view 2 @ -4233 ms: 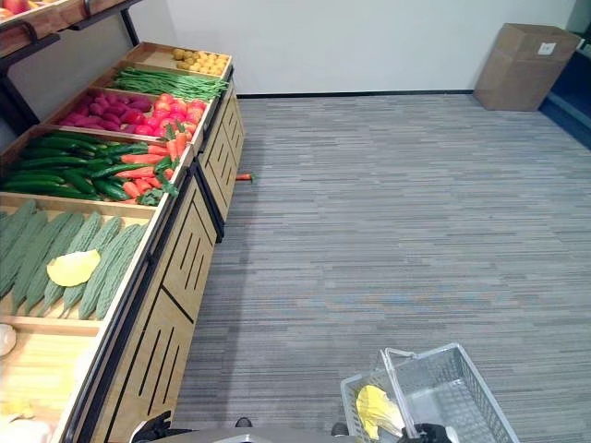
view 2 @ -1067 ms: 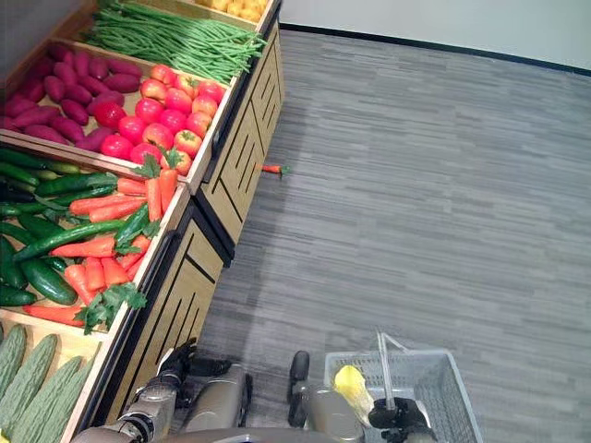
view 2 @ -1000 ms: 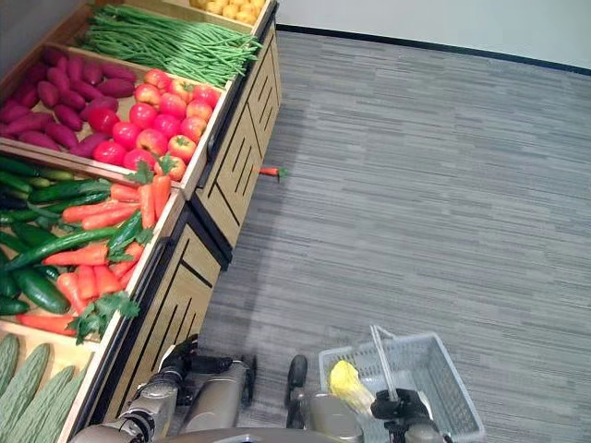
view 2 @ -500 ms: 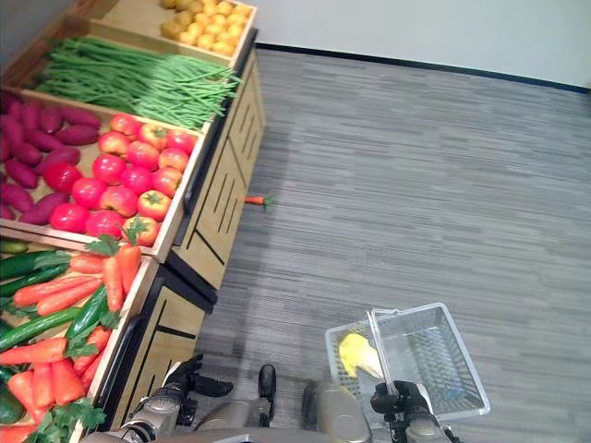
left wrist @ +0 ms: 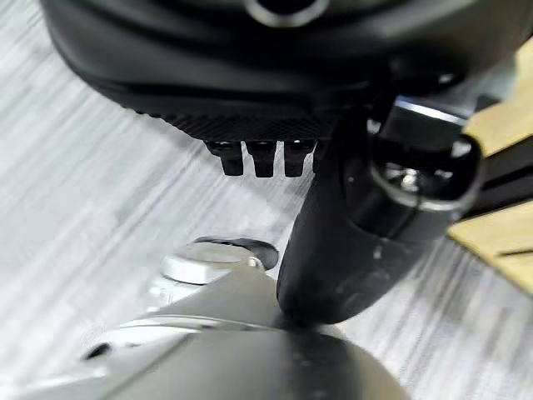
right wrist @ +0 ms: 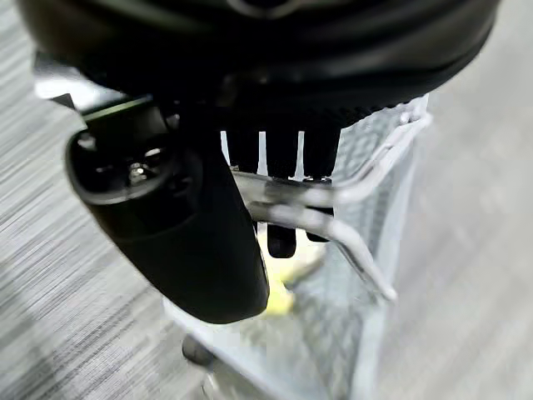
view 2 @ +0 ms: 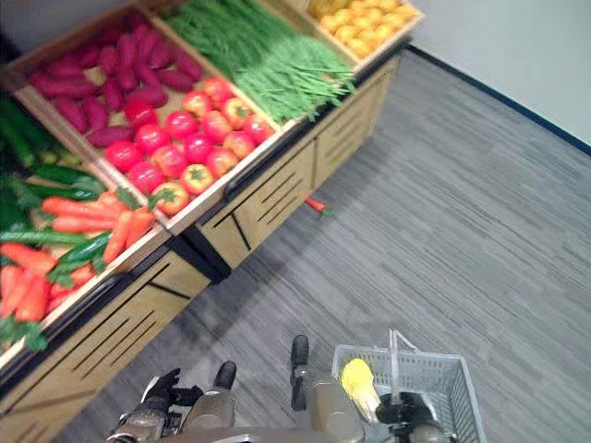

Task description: Get the vegetables into the basket

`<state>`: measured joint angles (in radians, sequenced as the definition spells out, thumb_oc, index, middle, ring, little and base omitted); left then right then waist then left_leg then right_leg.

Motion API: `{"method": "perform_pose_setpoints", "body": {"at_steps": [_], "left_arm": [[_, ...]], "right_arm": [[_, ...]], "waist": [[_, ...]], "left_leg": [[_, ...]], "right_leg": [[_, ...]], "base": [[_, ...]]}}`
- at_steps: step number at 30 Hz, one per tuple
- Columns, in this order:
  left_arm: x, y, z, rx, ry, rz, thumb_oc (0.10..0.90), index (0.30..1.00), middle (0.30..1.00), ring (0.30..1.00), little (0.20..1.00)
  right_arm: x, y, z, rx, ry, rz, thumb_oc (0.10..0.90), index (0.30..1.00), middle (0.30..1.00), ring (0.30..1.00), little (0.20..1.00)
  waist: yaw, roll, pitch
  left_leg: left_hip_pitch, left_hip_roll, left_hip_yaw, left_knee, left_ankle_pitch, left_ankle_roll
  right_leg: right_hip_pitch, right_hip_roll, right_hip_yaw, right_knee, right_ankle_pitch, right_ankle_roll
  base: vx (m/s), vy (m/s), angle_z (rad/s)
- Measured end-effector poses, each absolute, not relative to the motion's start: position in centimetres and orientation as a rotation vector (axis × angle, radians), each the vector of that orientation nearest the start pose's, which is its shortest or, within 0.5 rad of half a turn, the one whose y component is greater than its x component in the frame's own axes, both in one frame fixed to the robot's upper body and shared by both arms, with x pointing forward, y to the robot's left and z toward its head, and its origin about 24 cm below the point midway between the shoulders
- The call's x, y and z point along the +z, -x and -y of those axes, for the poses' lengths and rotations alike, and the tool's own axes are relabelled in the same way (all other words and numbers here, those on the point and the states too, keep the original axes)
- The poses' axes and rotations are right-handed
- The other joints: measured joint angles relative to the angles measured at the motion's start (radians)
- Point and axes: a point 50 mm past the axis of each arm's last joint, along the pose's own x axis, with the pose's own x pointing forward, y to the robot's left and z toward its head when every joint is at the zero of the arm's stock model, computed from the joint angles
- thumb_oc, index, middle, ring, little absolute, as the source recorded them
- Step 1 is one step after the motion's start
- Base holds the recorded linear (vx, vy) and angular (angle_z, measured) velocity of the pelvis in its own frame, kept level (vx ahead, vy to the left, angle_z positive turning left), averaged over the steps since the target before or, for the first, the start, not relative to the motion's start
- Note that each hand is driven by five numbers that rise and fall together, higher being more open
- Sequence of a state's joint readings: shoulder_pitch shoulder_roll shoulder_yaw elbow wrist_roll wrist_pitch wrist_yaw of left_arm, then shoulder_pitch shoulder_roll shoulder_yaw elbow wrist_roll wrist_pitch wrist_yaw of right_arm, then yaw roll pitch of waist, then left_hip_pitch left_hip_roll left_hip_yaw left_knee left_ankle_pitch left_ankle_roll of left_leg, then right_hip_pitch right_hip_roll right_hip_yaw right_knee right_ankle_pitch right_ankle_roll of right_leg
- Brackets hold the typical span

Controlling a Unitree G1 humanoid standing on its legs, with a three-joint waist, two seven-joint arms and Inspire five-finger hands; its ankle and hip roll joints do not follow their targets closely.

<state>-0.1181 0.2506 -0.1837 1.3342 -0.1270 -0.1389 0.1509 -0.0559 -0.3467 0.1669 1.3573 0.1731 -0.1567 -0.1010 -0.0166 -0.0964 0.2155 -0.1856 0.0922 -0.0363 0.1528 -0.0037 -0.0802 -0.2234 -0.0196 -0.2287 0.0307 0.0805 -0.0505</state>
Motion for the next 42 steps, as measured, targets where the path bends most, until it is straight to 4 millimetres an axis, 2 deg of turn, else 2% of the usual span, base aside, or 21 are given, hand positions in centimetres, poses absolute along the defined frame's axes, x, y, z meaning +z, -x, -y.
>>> {"method": "perform_pose_setpoints", "body": {"at_steps": [1,2,4,5,6,7,11,15,16,19,23,24,26,27,30,31,32,34,37,41,42], "left_arm": [[-14.8,-12.8,-24.4,0.203,-0.329,-1.056,0.9,1.0,1.0,1.0,1.0],[-14.8,-13.0,-24.5,0.203,-0.33,-1.05,0.9,1.0,1.0,1.0,1.0],[-14.6,-13.6,-24.2,0.195,-0.325,-1.037,0.9,1.0,1.0,1.0,1.0],[-14.6,-14.1,-23.5,0.173,-0.316,-1.018,0.9,1.0,1.0,1.0,1.0],[-14.8,-14.2,-22.4,0.152,-0.296,-1.004,0.9,1.0,1.0,1.0,1.0],[-14.9,-14.6,-21.1,0.12,-0.275,-1.003,0.9,1.0,1.0,1.0,1.0],[-15.2,-13.9,-20.8,0.102,-0.27,-1.031,0.9,1.0,1.0,1.0,1.0],[-15.3,-13.8,-21.2,0.107,-0.272,-1.039,0.9,1.0,1.0,1.0,1.0],[-15.3,-13.6,-21.3,0.11,-0.275,-1.048,0.9,1.0,1.0,1.0,1.0],[-15.4,-13.0,-22.3,0.125,-0.295,-1.071,0.9,1.0,1.0,1.0,1.0],[-15.3,-12.5,-23.1,0.139,-0.314,-1.081,0.9,1.0,1.0,1.0,1.0],[-15.3,-12.5,-23.3,0.142,-0.318,-1.084,0.9,1.0,1.0,1.0,1.0],[-15.2,-12.0,-24.1,0.155,-0.33,-1.091,0.9,1.0,1.0,1.0,1.0],[-15.3,-11.7,-24.3,0.159,-0.335,-1.104,0.9,1.0,1.0,1.0,1.0],[-15.5,-10.9,-24.5,0.174,-0.335,-1.149,0.9,1.0,1.0,1.0,1.0],[-15.7,-10.2,-24.5,0.179,-0.328,-1.157,0.9,1.0,1.0,1.0,1.0],[-16.0,-8.7,-24.5,0.199,-0.304,-1.184,0.9,1.0,1.0,1.0,1.0],[-16.1,-8.1,-24.5,0.253,-0.251,-1.196,0.9,1.0,1.0,1.0,1.0],[-16.0,-8.3,-24.5,0.275,-0.227,-1.182,0.9,1.0,1.0,1.0,1.0],[-16.0,-8.8,-24.4,0.281,-0.22,-1.171,0.9,1.0,1.0,1.0,1.0],[-16.0,-8.7,-24.6,0.379,-0.127,-1.162,0.9,1.0,1.0,1.0,1.0]], "right_arm": [[-14.3,-10.0,28.5,-0.279,0.335,-1.109,0.4,0.3,0.3,0.3,0.3],[-14.1,-10.6,28.5,-0.282,0.34,-1.088,0.4,0.3,0.3,0.3,0.3],[-14.0,-11.2,28.4,-0.281,0.341,-1.061,0.4,0.3,0.3,0.3,0.3],[-14.0,-11.3,28.4,-0.284,0.342,-1.059,0.4,0.3,0.3,0.3,0.3],[-13.8,-11.1,28.8,-0.289,0.347,-1.06,0.4,0.3,0.3,0.3,0.3],[-14.1,-10.4,28.6,-0.295,0.337,-1.085,0.4,0.3,0.3,0.3,0.3],[-14.3,-11.2,27.5,-0.264,0.309,-1.056,0.4,0.3,0.3,0.3,0.3],[-14.4,-10.5,27.9,-0.3,0.304,-1.088,0.4,0.3,0.3,0.3,0.3],[-14.3,-10.5,28.1,-0.311,0.299,-1.09,0.4,0.3,0.3,0.3,0.3],[-14.5,-10.5,27.7,-0.298,0.294,-1.098,0.4,0.3,0.3,0.3,0.3],[-14.7,-10.1,27.4,-0.291,0.293,-1.123,0.4,0.3,0.3,0.3,0.3],[-14.8,-9.9,27.3,-0.281,0.298,-1.133,0.4,0.3,0.3,0.3,0.3],[-15.2,-9.4,26.7,-0.256,0.293,-1.15,0.4,0.3,0.3,0.3,0.3],[-15.2,-9.7,26.1,-0.236,0.286,-1.143,0.4,0.3,0.3,0.3,0.3],[-15.6,-9.5,25.2,-0.214,0.265,-1.153,0.4,0.3,0.3,0.3,0.3],[-16.3,-6.9,24.6,-0.2,0.251,-1.23,0.4,0.3,0.3,0.3,0.3],[-16.2,-7.5,24.5,-0.199,0.255,-1.218,0.4,0.3,0.3,0.3,0.3],[-16.2,-7.8,24.3,-0.191,0.252,-1.21,0.4,0.3,0.3,0.3,0.3],[-15.6,-9.1,25.5,-0.175,0.303,-1.164,0.4,0.3,0.3,0.3,0.3],[-14.8,-10.1,26.8,-0.192,0.339,-1.115,0.4,0.3,0.3,0.3,0.3],[-14.7,-10.3,27.2,-0.199,0.348,-1.111,0.4,0.3,0.3,0.3,0.3]], "waist": [[-0.013,0.002,0.0],[-0.006,0.001,0.001],[-0.024,0.001,0.008],[-0.037,0.027,0.017],[-0.027,0.079,0.017],[-0.039,0.103,0.019],[-0.025,0.108,0.016],[-0.022,0.09,0.012],[-0.022,0.084,0.007],[-0.024,0.07,-0.006],[-0.02,0.066,-0.013],[-0.025,0.066,-0.013],[-0.022,0.062,-0.026],[-0.022,0.057,-0.029],[-0.032,0.061,-0.025],[-0.019,0.032,-0.029],[-0.003,0.054,-0.038],[0.002,0.059,-0.05],[0.017,0.062,-0.053],[0.025,0.06,-0.052],[0.024,0.064,-0.055]], "left_leg": [[-0.002,0.017,0.074,-0.004,-0.001,0.0],[0.012,0.017,0.084,-0.023,-0.001,0.001],[0.017,0.042,0.243,-0.038,-0.001,0.001],[0.02,0.06,0.272,-0.069,0.008,0.003],[0.023,0.111,0.249,-0.1,0.01,-0.006],[0.037,0.14,0.236,-0.137,0.025,-0.029],[0.096,0.081,0.236,-0.168,0.041,-0.014],[0.108,0.006,0.226,-0.168,0.042,0.02],[0.118,-0.028,0.234,-0.169,0.029,0.051],[0.14,-0.076,0.244,-0.17,0.02,0.085],[0.17,-0.098,0.217,-0.173,0.012,0.11],[0.181,-0.1,0.195,-0.175,0.016,0.116],[0.179,-0.107,0.165,-0.188,0.019,0.12],[0.181,-0.11,0.143,-0.202,0.024,0.12],[0.175,-0.107,0.067,-0.217,0.035,0.106],[0.214,-0.122,0.008,-0.222,0.026,0.078],[0.213,-0.077,0.003,-0.219,0.012,0.053],[0.212,-0.028,-0.003,-0.216,-0.005,0.033],[0.19,0.025,0.004,-0.179,0.001,0.014],[0.18,0.029,0.016,-0.172,0.001,-0.003],[0.178,0.028,0.02,-0.19,0.013,-0.007]], "right_leg": [[0.015,0.004,-0.022,-0.018,0.0,0.001],[0.016,0.003,-0.033,-0.023,0.001,0.001],[0.024,-0.009,-0.086,-0.048,0.0,0.024],[0.02,-0.006,-0.119,-0.027,-0.069,0.098],[-0.038,0.015,-0.1,0.099,-0.094,0.0],[-0.021,0.005,-0.112,0.106,-0.098,0.015],[-0.009,-0.002,-0.113,0.09,-0.086,0.034],[0.013,-0.078,-0.118,0.096,-0.062,0.072],[0.014,-0.11,-0.103,0.107,-0.046,0.078],[0.011,-0.161,-0.069,0.148,-0.028,0.095],[-0.025,-0.194,0.03,0.29,-0.019,0.108],[-0.055,-0.19,0.089,0.345,-0.039,0.123],[-0.074,-0.164,0.194,0.313,-0.059,0.151],[-0.071,-0.147,0.248,0.249,-0.058,0.153],[-0.032,-0.11,0.302,-0.006,-0.028,0.168],[0.025,-0.124,0.278,-0.047,0.058,0.153],[0.039,-0.088,0.248,-0.064,0.091,0.145],[0.069,-0.059,0.167,-0.117,0.103,0.128],[0.071,-0.002,0.141,-0.118,0.1,0.073],[0.084,0.003,0.133,-0.117,0.089,0.056],[0.094,0.004,0.126,-0.121,0.078,0.043]], "base": [[-0.02,-0.038,1.23],[-0.01,-0.044,0.55],[0.02,-0.003,0.62],[0.06,0.046,0.73],[0.06,0.077,1.02],[0.05,0.104,0.71],[0.03,0.179,0.31],[0.04,0.312,0.18],[0.01,0.283,-0.04],[0.02,0.216,-0.02],[0.05,0.071,0.23],[0.05,0.005,0.59],[0.1,-0.046,0.48],[0.16,-0.169,0.38],[0.12,-0.178,0.85],[0.14,-0.375,1.29],[0.15,-0.439,0.96],[0.08,-0.276,0.13],[0.04,-0.138,0.17],[0.04,-0.045,0.08],[0.05,0.002,0.1]]}}
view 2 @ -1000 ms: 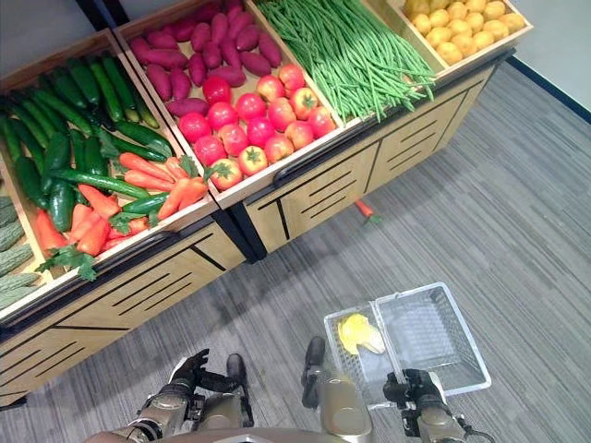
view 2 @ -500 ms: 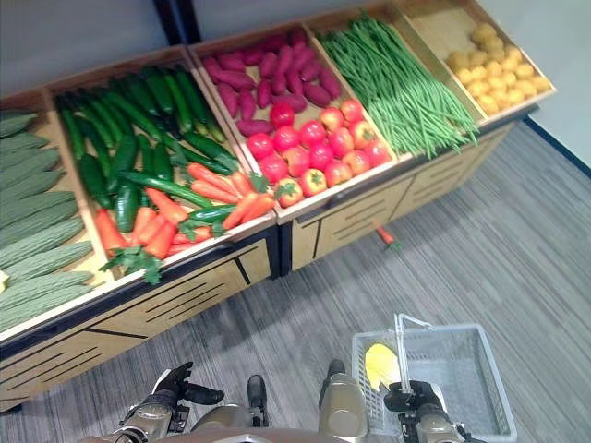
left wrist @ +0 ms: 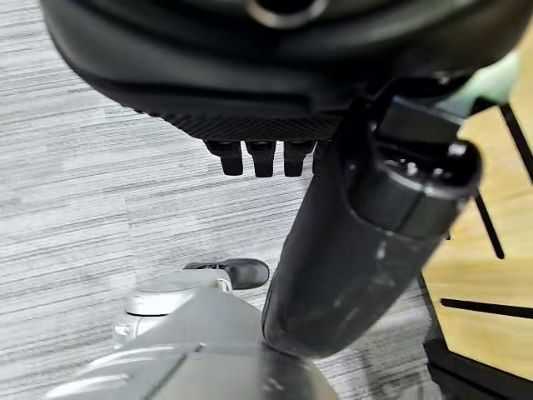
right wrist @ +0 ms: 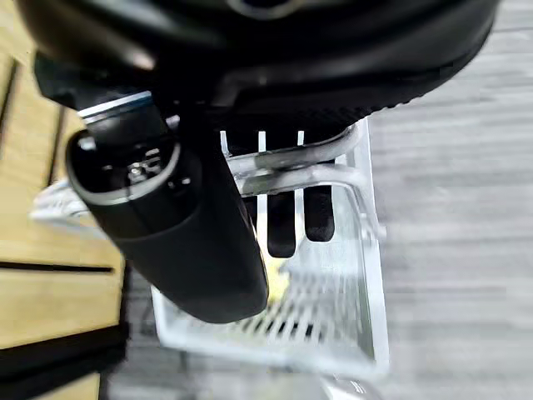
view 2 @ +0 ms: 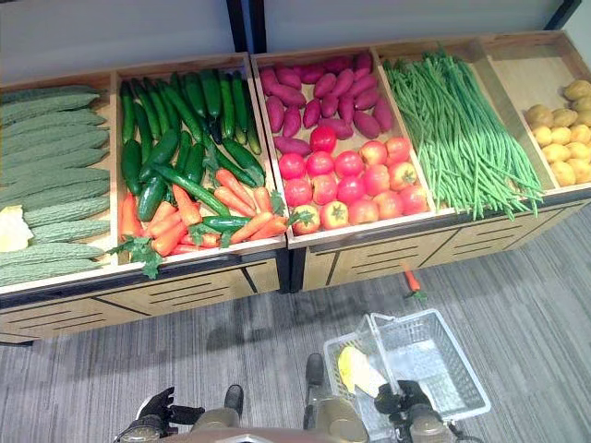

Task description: Get the vegetables into the basket

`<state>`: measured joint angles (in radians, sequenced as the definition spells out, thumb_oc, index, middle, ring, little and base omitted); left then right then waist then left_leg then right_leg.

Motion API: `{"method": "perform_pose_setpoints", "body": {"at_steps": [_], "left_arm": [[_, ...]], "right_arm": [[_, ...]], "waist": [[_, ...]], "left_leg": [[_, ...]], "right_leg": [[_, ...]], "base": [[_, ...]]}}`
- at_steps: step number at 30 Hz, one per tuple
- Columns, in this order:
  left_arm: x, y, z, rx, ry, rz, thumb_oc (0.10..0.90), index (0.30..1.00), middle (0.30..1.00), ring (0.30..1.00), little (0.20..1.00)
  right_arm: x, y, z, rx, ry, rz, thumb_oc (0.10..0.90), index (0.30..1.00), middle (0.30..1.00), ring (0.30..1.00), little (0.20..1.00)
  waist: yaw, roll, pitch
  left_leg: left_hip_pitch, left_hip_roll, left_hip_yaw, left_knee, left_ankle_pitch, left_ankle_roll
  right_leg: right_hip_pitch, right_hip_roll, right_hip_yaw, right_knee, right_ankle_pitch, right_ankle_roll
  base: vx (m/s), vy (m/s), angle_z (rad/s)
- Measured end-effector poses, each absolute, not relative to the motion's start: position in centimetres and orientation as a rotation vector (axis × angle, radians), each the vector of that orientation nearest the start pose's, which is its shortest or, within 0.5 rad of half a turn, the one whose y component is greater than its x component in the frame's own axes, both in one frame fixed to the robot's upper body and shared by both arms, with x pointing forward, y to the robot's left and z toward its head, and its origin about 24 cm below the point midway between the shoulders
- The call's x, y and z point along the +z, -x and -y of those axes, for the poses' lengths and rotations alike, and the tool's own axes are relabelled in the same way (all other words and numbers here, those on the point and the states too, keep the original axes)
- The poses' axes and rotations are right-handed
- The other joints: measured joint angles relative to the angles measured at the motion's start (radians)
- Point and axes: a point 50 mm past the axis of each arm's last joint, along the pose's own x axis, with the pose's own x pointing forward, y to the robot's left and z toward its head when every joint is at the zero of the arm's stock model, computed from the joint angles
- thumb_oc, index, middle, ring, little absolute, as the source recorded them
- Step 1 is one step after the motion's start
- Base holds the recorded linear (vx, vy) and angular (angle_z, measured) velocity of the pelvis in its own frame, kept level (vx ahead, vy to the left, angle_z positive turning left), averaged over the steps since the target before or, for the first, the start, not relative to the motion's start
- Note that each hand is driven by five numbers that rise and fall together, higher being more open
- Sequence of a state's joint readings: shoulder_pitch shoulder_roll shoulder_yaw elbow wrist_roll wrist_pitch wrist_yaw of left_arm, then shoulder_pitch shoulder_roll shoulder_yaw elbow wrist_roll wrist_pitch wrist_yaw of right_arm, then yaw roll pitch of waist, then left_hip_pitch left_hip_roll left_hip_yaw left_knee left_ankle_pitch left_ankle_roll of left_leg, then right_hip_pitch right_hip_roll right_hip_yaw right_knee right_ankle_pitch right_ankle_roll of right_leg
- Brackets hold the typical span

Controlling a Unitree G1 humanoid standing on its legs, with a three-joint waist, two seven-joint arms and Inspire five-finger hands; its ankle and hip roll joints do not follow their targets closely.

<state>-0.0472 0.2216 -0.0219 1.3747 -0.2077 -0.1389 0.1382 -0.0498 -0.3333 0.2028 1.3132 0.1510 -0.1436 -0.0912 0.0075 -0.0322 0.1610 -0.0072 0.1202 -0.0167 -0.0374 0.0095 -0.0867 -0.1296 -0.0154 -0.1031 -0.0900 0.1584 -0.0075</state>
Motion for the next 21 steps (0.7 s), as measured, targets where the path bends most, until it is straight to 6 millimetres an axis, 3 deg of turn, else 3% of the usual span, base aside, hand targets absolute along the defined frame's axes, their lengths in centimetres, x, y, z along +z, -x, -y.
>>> {"method": "perform_pose_setpoints", "body": {"at_steps": [3,4,5,7,10,12,16,17,19,21], "left_arm": [[-15.9,-8.4,-25.0,0.541,-0.029,-1.151,0.9,1.0,1.0,1.0,1.0],[-15.6,-7.9,-26.2,0.783,0.122,-1.117,0.9,1.0,1.0,1.0,1.0],[-15.4,-7.5,-26.9,0.905,0.177,-1.093,0.9,1.0,1.0,1.0,1.0],[-15.1,-6.7,-27.9,1.0,0.152,-1.086,0.9,1.0,1.0,1.0,1.0],[-14.0,-4.6,-31.3,1.259,0.244,-1.036,0.9,1.0,1.0,1.0,1.0],[-13.3,-4.1,-32.6,1.319,0.222,-0.998,0.9,1.0,1.0,1.0,1.0],[-10.6,-5.8,-35.9,1.418,0.198,-0.768,0.9,1.0,1.0,1.0,1.0],[-9.5,-6.7,-36.8,1.398,0.151,-0.702,0.9,1.0,1.0,1.0,1.0],[-3.3,-10.0,-38.2,1.302,-0.082,-0.385,0.9,1.0,1.0,1.0,1.0],[1.5,-12.4,-38.9,1.227,-0.305,-0.161,0.9,1.0,1.0,1.0,1.0]], "right_arm": [[-14.9,-9.8,26.8,-0.191,0.35,-1.127,0.4,0.3,0.3,0.3,0.3],[-15.3,-9.4,26.1,-0.172,0.347,-1.139,0.4,0.3,0.3,0.3,0.3],[-15.4,-9.0,25.8,-0.163,0.347,-1.149,0.4,0.3,0.3,0.3,0.3],[-15.8,-8.1,25.3,-0.158,0.337,-1.174,0.4,0.3,0.3,0.3,0.3],[-16.0,-6.7,25.3,-0.138,0.355,-1.213,0.4,0.3,0.3,0.3,0.3],[-16.0,-6.2,25.6,-0.137,0.366,-1.225,0.4,0.3,0.3,0.3,0.3],[-15.7,-5.3,26.8,-0.154,0.394,-1.237,0.4,0.3,0.3,0.3,0.3],[-15.7,-5.2,26.9,-0.161,0.393,-1.238,0.4,0.3,0.3,0.3,0.3],[-15.8,-4.5,26.9,-0.192,0.365,-1.247,0.4,0.3,0.3,0.3,0.3],[-15.8,-3.9,27.2,-0.206,0.366,-1.264,0.4,0.3,0.3,0.3,0.3]], "waist": [[0.002,-0.005,-0.012],[0.003,-0.021,-0.026],[0.006,-0.027,-0.035],[0.005,-0.03,-0.056],[0.002,-0.014,-0.079],[0.0,-0.004,-0.086],[0.006,0.015,-0.091],[0.011,0.018,-0.091],[0.032,0.004,-0.09],[0.048,0.006,-0.092]], "left_leg": [[0.007,-0.006,0.002,-0.013,0.014,-0.006],[0.02,-0.02,0.008,-0.034,0.02,0.0],[0.025,-0.027,0.018,-0.041,0.022,0.004],[0.028,-0.04,0.03,-0.051,0.024,0.016],[0.045,-0.063,0.053,-0.051,0.022,0.03],[0.046,-0.07,0.056,-0.051,0.019,0.035],[0.056,-0.077,0.057,-0.051,0.019,0.04],[0.057,-0.077,0.056,-0.051,0.02,0.04],[0.05,-0.074,0.047,-0.052,0.021,0.035],[0.051,-0.072,0.039,-0.056,0.018,0.038]], "right_leg": [[0.01,-0.005,-0.003,-0.002,-0.002,0.004],[0.01,-0.016,0.008,-0.002,0.0,0.011],[0.009,-0.022,0.016,-0.002,0.003,0.018],[0.004,-0.037,0.022,-0.002,0.009,0.03],[0.01,-0.058,0.043,-0.002,0.013,0.051],[0.01,-0.065,0.046,-0.002,0.02,0.062],[0.02,-0.07,0.048,0.001,0.024,0.064],[0.021,-0.07,0.048,0.0,0.023,0.065],[0.019,-0.067,0.039,0.002,0.018,0.07],[0.025,-0.068,0.034,-0.002,0.017,0.071]], "base": [[0.06,0.039,0.05],[0.03,0.035,-0.09],[0.03,0.074,-0.14],[0.03,0.089,-0.12],[0.02,0.084,-0.18],[0.01,0.063,-0.07],[-0.01,0.027,0.0],[-0.01,0.005,0.04],[0.01,-0.01,0.12],[-0.01,-0.014,0.09]]}}
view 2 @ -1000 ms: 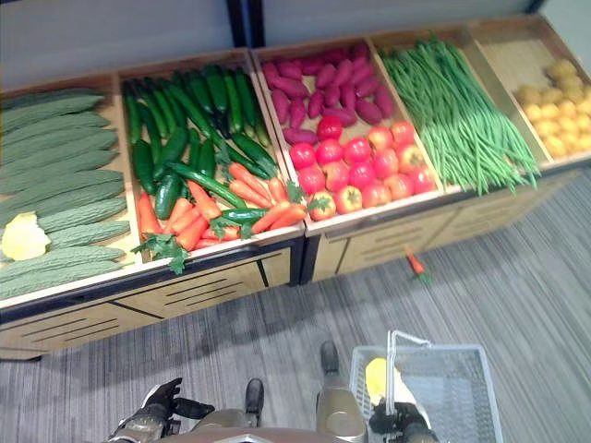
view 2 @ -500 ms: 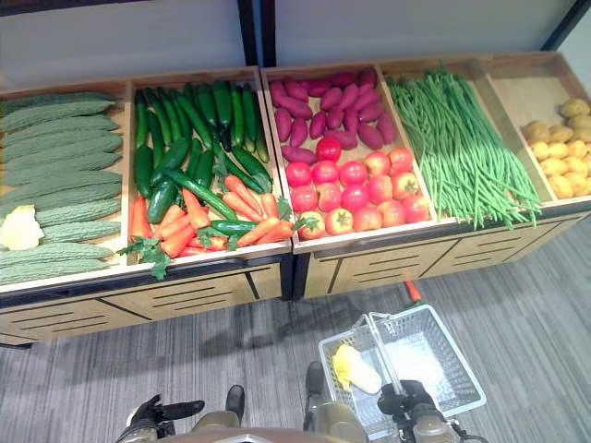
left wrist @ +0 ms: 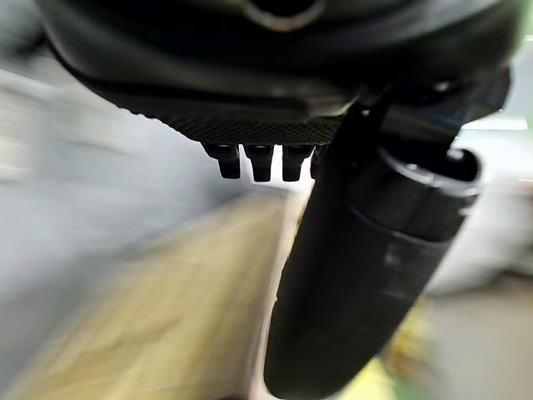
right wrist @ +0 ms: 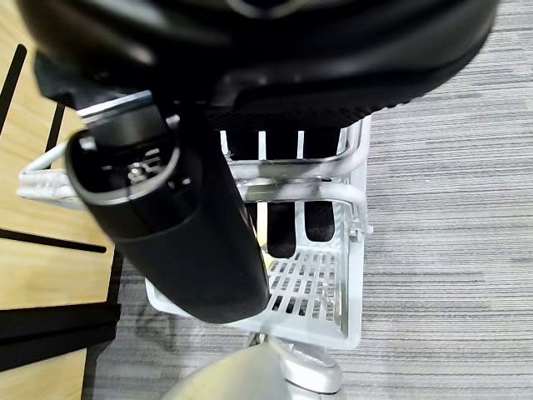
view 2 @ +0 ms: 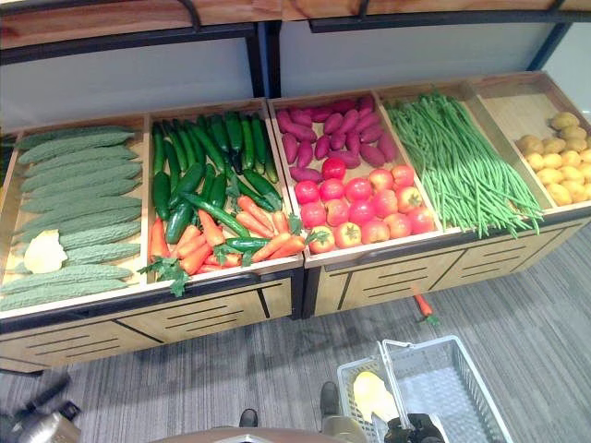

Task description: Get the vegetables into the basket

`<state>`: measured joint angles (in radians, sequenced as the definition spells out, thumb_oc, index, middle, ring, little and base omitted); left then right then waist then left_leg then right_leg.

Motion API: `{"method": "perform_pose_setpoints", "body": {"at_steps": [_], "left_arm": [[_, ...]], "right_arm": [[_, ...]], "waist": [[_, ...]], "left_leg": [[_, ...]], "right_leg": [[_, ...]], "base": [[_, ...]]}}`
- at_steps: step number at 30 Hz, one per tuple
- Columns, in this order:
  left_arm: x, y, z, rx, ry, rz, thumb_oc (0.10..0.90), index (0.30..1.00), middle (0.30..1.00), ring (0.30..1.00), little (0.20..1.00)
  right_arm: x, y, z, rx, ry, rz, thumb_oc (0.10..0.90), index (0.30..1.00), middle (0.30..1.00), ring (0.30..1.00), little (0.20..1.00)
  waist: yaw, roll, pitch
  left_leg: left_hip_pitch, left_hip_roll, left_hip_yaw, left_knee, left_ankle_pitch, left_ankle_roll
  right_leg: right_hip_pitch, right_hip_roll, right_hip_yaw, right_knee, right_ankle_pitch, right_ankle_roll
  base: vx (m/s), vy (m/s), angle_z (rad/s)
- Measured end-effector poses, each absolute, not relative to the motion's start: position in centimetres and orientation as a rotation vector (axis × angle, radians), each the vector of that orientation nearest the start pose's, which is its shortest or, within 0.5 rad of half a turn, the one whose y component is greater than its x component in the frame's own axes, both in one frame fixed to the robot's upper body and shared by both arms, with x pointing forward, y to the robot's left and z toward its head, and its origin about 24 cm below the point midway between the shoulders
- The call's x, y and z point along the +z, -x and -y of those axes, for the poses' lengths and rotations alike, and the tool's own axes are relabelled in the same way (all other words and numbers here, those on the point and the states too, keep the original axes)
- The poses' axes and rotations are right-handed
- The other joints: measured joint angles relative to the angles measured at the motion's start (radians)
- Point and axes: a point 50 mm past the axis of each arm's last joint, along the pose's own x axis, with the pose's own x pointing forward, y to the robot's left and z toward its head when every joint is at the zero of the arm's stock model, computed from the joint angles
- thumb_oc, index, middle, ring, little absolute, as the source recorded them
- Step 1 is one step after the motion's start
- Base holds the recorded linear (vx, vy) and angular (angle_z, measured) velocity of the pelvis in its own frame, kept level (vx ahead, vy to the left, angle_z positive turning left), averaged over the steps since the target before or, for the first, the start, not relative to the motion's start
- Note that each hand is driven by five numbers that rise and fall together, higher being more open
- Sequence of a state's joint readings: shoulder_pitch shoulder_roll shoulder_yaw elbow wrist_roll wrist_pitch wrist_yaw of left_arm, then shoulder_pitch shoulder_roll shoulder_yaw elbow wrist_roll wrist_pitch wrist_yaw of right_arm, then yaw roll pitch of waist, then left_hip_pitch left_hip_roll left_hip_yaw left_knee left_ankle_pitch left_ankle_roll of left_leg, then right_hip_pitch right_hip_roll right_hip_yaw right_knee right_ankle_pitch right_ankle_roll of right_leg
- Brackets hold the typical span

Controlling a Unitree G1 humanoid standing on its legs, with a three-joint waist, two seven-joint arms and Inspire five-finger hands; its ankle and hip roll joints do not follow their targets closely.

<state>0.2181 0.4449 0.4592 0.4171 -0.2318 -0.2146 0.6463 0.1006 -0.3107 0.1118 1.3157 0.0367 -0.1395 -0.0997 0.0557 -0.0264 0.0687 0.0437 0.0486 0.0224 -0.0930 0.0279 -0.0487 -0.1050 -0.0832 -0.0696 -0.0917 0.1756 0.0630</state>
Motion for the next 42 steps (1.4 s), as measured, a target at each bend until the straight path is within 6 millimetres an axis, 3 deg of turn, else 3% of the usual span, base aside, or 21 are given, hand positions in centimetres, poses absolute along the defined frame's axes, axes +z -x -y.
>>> {"method": "perform_pose_setpoints", "body": {"at_steps": [3,4,8,13,19,25,30,35,42], "left_arm": [[7.1,-14.7,-39.2,1.198,-0.596,0.07,0.9,1.0,1.0,1.0,1.0],[7.7,-15.0,-39.5,1.189,-0.661,0.081,0.9,1.0,1.0,1.0,1.0],[9.1,-16.2,-39.2,1.123,-0.804,0.1,0.9,1.0,1.0,1.0,1.0],[9.6,-19.0,-36.5,0.724,-1.012,0.11,0.9,1.0,1.0,1.0,1.0],[10.8,-22.0,-34.8,0.285,-0.889,0.078,0.9,1.0,1.0,1.0,1.0],[9.8,-24.7,-30.7,0.019,-0.749,0.078,0.9,1.0,1.0,1.0,1.0],[8.2,-26.4,-26.4,-0.146,-0.629,0.084,0.9,1.0,1.0,1.0,1.0],[5.1,-27.5,-23.2,-0.153,-0.424,0.03,0.9,1.0,1.0,1.0,1.0],[2.0,-27.2,-21.4,-0.153,-0.349,-0.08,0.9,1.0,1.0,1.0,1.0]], "right_arm": [[-15.7,-3.7,27.5,-0.242,0.345,-1.271,0.4,0.3,0.3,0.3,0.3],[-15.7,-3.7,27.6,-0.242,0.346,-1.273,0.4,0.3,0.3,0.3,0.3],[-15.7,-4.0,27.6,-0.217,0.359,-1.265,0.4,0.3,0.3,0.3,0.3],[-15.6,-4.7,27.4,-0.203,0.35,-1.236,0.4,0.3,0.3,0.3,0.3],[-15.2,-5.5,28.0,-0.153,0.369,-1.205,0.4,0.3,0.3,0.3,0.3],[-15.1,-5.8,28.1,-0.141,0.365,-1.201,0.4,0.3,0.3,0.3,0.3],[-15.1,-6.7,27.8,-0.117,0.366,-1.188,0.4,0.3,0.3,0.3,0.3],[-15.1,-7.0,27.7,-0.111,0.369,-1.192,0.4,0.3,0.3,0.3,0.3],[-15.2,-6.8,27.6,-0.109,0.366,-1.204,0.4,0.3,0.3,0.3,0.3]], "waist": [[-0.005,0.0,-0.004],[-0.005,0.002,-0.003],[-0.018,0.001,-0.007],[-0.026,-0.006,0.0],[-0.063,0.009,0.016],[-0.083,0.016,0.033],[-0.13,0.009,0.041],[-0.141,0.01,0.043],[-0.162,0.007,0.043]], "left_leg": [[-0.007,0.0,-0.009,0.0,-0.005,-0.008],[-0.007,0.002,-0.009,0.0,-0.004,-0.009],[-0.008,0.005,-0.008,0.0,0.01,-0.011],[-0.007,0.004,0.008,0.0,0.01,-0.011],[-0.002,0.004,0.031,0.0,0.01,-0.012],[0.005,0.006,0.055,0.0,0.005,-0.013],[0.011,0.004,0.075,0.003,0.001,-0.009],[0.027,0.005,0.101,0.003,-0.005,-0.005],[0.033,0.008,0.116,0.0,-0.01,-0.006]], "right_leg": [[-0.004,-0.001,-0.008,0.0,-0.004,-0.004],[-0.004,0.0,-0.009,0.0,-0.004,-0.003],[-0.005,0.004,-0.009,0.0,0.001,0.001],[-0.012,0.005,0.006,0.0,0.004,0.001],[-0.02,0.009,0.029,0.0,0.008,0.002],[-0.025,0.016,0.05,0.0,0.01,0.002],[-0.03,0.02,0.072,0.0,0.013,0.003],[-0.026,0.025,0.096,0.0,0.016,0.003],[-0.028,0.031,0.111,0.0,0.016,0.003]], "base": [[-0.02,-0.012,0.08],[0.0,0.0,0.0],[-0.01,0.0,0.0],[-0.02,0.013,-0.08],[0.0,0.013,-0.11],[0.02,0.01,-0.12],[0.02,0.013,-0.13],[0.02,-0.001,-0.15],[0.02,-0.003,-0.08]]}}
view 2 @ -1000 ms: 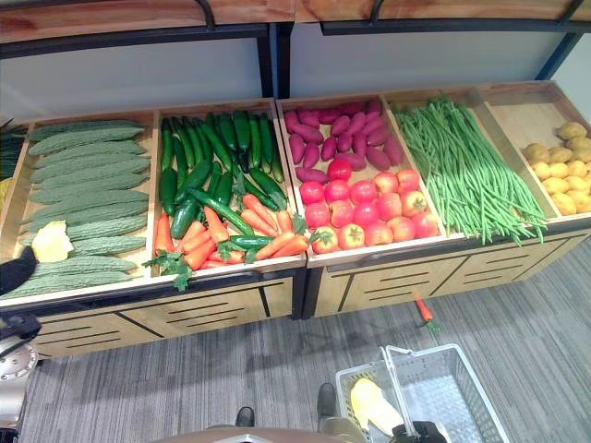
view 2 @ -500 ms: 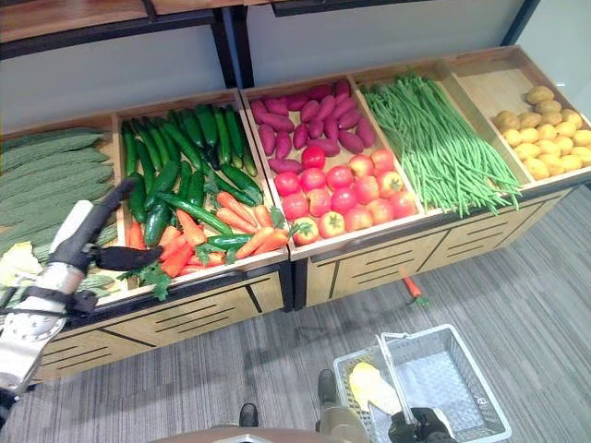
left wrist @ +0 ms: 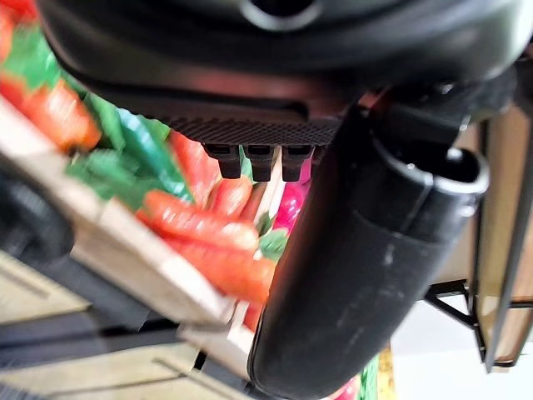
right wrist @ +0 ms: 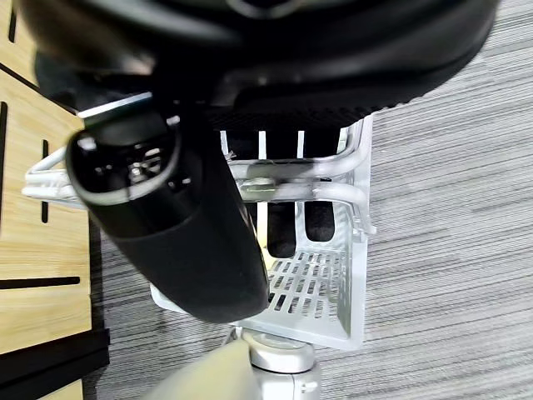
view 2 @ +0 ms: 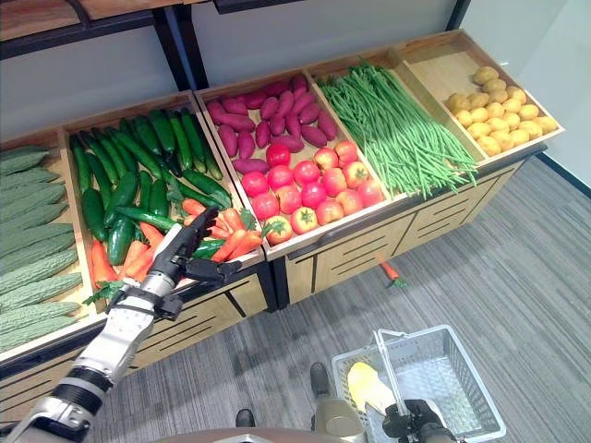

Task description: Get the vegetables into the basket

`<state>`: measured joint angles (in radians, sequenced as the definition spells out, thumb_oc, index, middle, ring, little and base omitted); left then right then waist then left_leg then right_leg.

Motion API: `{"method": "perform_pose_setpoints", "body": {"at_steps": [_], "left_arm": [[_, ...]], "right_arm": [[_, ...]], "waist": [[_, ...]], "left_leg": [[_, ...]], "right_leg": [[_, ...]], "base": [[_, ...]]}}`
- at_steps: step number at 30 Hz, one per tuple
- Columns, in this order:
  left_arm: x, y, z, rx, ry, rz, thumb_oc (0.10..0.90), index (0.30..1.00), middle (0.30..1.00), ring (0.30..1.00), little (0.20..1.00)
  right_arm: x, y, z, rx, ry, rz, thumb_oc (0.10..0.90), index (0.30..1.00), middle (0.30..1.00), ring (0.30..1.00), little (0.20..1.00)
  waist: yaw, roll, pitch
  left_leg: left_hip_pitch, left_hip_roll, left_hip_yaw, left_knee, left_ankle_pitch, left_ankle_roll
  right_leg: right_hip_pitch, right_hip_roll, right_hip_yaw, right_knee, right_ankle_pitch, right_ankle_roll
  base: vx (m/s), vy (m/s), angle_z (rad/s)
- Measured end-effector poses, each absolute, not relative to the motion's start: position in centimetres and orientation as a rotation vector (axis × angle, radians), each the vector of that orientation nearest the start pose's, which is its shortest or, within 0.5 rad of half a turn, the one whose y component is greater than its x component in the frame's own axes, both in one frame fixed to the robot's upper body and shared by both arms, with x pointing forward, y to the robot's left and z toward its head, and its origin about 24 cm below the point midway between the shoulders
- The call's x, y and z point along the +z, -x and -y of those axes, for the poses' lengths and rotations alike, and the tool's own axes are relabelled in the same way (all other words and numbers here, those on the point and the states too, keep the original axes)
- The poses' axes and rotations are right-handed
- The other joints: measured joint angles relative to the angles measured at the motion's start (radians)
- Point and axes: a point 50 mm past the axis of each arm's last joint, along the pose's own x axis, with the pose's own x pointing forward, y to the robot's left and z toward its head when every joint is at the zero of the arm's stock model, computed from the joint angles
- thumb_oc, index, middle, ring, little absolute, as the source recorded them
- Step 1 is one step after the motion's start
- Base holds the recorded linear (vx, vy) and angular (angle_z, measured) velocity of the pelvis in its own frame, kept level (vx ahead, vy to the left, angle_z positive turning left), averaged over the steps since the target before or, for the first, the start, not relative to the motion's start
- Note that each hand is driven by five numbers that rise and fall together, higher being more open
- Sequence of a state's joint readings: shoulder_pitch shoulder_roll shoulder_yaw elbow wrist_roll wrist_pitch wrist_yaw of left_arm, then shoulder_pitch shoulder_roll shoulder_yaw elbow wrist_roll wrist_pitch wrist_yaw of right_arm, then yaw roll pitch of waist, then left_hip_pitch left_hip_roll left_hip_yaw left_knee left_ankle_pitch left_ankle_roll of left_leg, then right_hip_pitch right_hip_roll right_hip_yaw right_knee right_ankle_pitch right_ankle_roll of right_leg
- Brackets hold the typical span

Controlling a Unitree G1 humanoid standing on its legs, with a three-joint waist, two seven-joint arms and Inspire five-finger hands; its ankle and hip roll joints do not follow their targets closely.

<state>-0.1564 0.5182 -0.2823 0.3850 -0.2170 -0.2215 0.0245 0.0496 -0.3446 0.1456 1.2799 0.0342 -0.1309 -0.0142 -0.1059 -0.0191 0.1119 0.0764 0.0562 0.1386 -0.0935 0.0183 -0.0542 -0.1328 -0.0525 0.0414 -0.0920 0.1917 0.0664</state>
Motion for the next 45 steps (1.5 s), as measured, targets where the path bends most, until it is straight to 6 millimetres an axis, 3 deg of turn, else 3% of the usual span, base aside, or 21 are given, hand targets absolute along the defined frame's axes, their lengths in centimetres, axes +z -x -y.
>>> {"method": "perform_pose_setpoints", "body": {"at_steps": [5,11,12,13,14,15,19,22,26,37,42,45], "left_arm": [[0.8,-27.1,-22.0,-0.085,-0.394,-0.13,0.9,1.0,1.0,1.0,1.0],[1.6,-27.6,-22.6,-0.08,-0.528,-0.1,0.9,1.0,1.0,1.0,1.0],[2.0,-27.8,-22.7,-0.078,-0.564,-0.086,0.661,0.665,0.665,0.665,0.665],[2.1,-27.9,-22.7,-0.079,-0.575,-0.082,0.545,0.503,0.503,0.503,0.503],[2.2,-28.0,-22.7,-0.08,-0.578,-0.079,0.494,0.432,0.432,0.432,0.432],[2.3,-28.2,-22.5,-0.093,-0.589,-0.074,0.4,0.3,0.3,0.3,0.3],[1.9,-28.1,-21.8,-0.121,-0.58,-0.083,0.4,0.3,0.3,0.3,0.3],[1.9,-28.3,-22.3,-0.082,-0.557,-0.088,0.4,0.3,0.3,0.3,0.3],[0.3,-28.0,-22.3,-0.063,-0.515,-0.154,0.4,0.3,0.3,0.3,0.3],[-0.2,-28.1,-22.9,0.004,-0.467,-0.174,0.4,0.3,0.3,0.3,0.3],[-0.1,-28.0,-23.0,0.005,-0.472,-0.177,0.4,0.3,0.3,0.3,0.3],[1.3,-28.1,-22.8,0.021,-0.457,-0.115,0.4,0.3,0.3,0.3,0.3]], "right_arm": [[-15.2,-6.8,27.6,-0.115,0.369,-1.202,0.4,0.3,0.3,0.3,0.3],[-15.2,-6.9,27.5,-0.108,0.377,-1.201,0.4,0.3,0.3,0.3,0.3],[-15.2,-6.9,27.4,-0.101,0.381,-1.199,0.4,0.3,0.3,0.3,0.3],[-15.2,-6.9,27.4,-0.1,0.381,-1.199,0.4,0.3,0.3,0.3,0.3],[-15.2,-6.9,27.4,-0.1,0.381,-1.198,0.4,0.3,0.3,0.3,0.3],[-15.2,-7.0,27.4,-0.1,0.381,-1.196,0.4,0.3,0.3,0.3,0.3],[-15.2,-7.3,27.2,-0.096,0.379,-1.186,0.4,0.3,0.3,0.3,0.3],[-15.2,-7.3,27.2,-0.095,0.379,-1.187,0.4,0.3,0.3,0.3,0.3],[-15.2,-7.3,27.2,-0.097,0.38,-1.188,0.4,0.3,0.3,0.3,0.3],[-15.3,-7.4,27.0,-0.103,0.38,-1.181,0.4,0.3,0.3,0.3,0.3],[-15.3,-7.4,27.0,-0.106,0.381,-1.182,0.4,0.3,0.3,0.3,0.3],[-15.3,-7.2,27.0,-0.106,0.38,-1.187,0.4,0.3,0.3,0.3,0.3]], "waist": [[-0.003,-0.002,0.0],[-0.005,-0.013,-0.001],[-0.006,-0.015,0.0],[-0.006,-0.015,0.0],[-0.007,-0.015,0.0],[-0.009,-0.015,0.0],[-0.014,-0.019,0.001],[-0.014,-0.021,0.0],[-0.018,-0.022,0.001],[-0.017,-0.022,0.001],[-0.013,-0.022,0.001],[-0.008,-0.025,0.001]], "left_leg": [[0.002,-0.001,0.01,0.0,-0.002,0.001],[-0.002,-0.002,0.013,0.001,-0.004,0.003],[-0.004,-0.002,0.013,0.001,-0.004,0.003],[-0.004,-0.002,0.013,0.001,-0.004,0.003],[-0.003,-0.002,0.014,0.001,-0.004,0.003],[-0.003,-0.003,0.016,0.001,-0.005,0.004],[-0.003,-0.003,0.024,0.001,-0.006,0.004],[-0.004,-0.003,0.036,0.001,-0.007,0.004],[-0.007,-0.004,0.041,0.001,-0.009,0.004],[0.009,0.0,0.044,0.004,-0.011,0.006],[0.013,0.0,0.043,0.0,-0.01,0.004],[0.013,0.0,0.041,0.0,-0.01,0.004]], "right_leg": [[-0.002,0.001,0.01,0.0,0.001,0.001],[-0.008,0.001,0.013,0.0,0.001,0.002],[-0.009,0.001,0.014,0.0,0.001,0.002],[-0.009,0.001,0.014,0.0,0.002,0.002],[-0.009,0.001,0.015,0.0,0.002,0.002],[-0.01,0.001,0.016,0.0,0.002,0.003],[-0.014,0.002,0.025,0.0,0.002,0.003],[-0.02,0.004,0.034,0.0,0.004,0.006],[-0.025,0.004,0.038,0.0,0.004,0.006],[-0.01,0.009,0.039,0.0,0.006,0.003],[-0.007,0.008,0.038,0.0,0.005,0.003],[-0.005,0.008,0.036,0.0,0.006,0.003]], "base": [[0.0,-0.008,-0.05],[0.0,0.0,0.0],[0.0,0.0,0.0],[0.0,0.0,0.0],[0.0,0.0,0.0],[0.0,0.0,0.0],[0.0,0.0,-0.07],[0.0,-0.002,-0.11],[0.0,-0.001,-0.03],[0.0,-0.001,-0.01],[0.0,0.0,0.0],[0.0,0.0,0.0]]}}
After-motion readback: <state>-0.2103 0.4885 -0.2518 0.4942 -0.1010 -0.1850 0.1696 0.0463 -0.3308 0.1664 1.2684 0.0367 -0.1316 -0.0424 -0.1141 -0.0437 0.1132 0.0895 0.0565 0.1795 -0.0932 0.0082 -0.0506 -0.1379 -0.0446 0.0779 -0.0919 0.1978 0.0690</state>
